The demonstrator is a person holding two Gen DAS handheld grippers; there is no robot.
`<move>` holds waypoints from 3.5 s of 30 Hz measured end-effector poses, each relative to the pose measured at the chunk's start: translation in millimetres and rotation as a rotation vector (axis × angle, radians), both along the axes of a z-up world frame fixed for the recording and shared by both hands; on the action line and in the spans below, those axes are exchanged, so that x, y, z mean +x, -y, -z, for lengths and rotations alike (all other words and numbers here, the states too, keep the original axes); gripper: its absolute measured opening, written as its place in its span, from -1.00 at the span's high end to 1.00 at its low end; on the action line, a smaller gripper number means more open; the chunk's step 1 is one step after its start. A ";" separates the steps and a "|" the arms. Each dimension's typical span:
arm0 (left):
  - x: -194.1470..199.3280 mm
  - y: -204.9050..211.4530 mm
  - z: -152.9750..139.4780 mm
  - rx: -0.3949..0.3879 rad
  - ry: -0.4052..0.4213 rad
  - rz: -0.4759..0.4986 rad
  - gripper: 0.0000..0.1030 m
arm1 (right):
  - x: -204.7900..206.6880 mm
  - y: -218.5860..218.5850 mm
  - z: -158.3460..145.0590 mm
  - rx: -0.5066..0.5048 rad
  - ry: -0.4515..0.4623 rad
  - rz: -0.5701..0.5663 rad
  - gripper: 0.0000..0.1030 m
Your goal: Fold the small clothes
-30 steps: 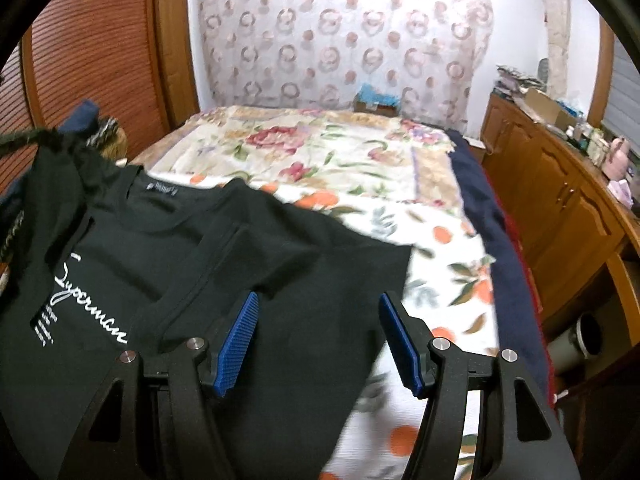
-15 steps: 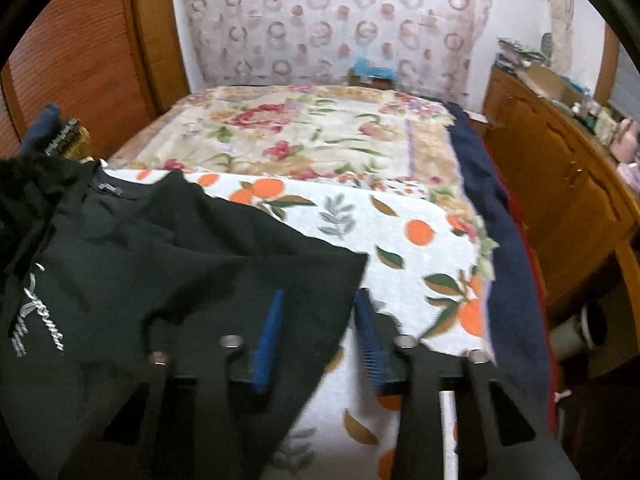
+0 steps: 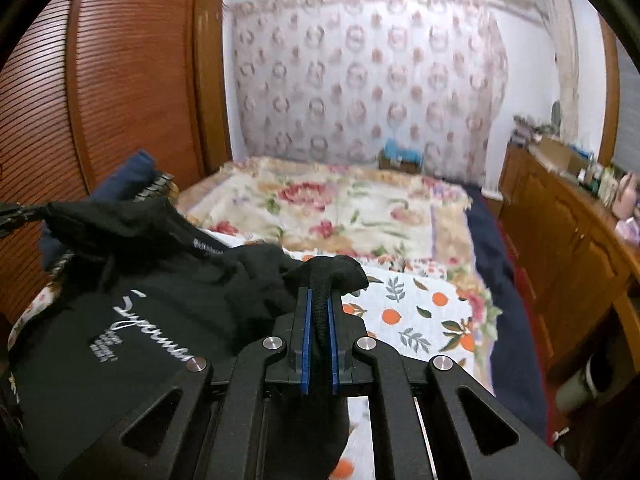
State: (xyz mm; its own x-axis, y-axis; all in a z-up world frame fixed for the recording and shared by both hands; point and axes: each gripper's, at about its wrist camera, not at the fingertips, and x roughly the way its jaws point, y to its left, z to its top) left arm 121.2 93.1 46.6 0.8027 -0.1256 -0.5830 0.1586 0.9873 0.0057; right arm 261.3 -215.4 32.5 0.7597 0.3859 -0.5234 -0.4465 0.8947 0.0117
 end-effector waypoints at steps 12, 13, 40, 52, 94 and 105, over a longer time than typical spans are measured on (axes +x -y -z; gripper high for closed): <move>-121.2 -42.4 5.8 -0.053 0.055 -0.083 0.96 | -149.3 42.4 -0.3 0.048 0.066 0.007 0.87; -129.7 -47.0 7.6 -0.059 0.056 -0.093 0.96 | -165.6 48.4 -1.9 0.048 0.068 0.006 0.87; -162.7 -67.6 85.7 -0.029 -0.114 -0.170 0.46 | -227.9 67.7 15.0 -0.049 -0.154 0.045 0.59; -139.3 -64.2 69.9 -0.039 -0.084 -0.136 -0.59 | -208.8 39.0 9.8 -0.061 -0.056 0.020 -0.07; -23.3 -32.0 131.2 -0.113 -0.362 0.026 0.43 | -113.7 20.1 99.4 -0.107 -0.319 0.081 -0.62; -83.5 -25.2 72.8 -0.194 -0.149 0.035 0.75 | -148.0 5.6 65.0 -0.088 -0.274 -0.083 0.77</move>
State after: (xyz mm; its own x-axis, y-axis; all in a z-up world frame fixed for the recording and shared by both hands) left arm 37.8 118.4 -26.2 0.7031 -0.2732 -0.6565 0.1778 0.9615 -0.2097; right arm 113.3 -221.0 -32.5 0.5532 0.3848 -0.7389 -0.5089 0.8583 0.0660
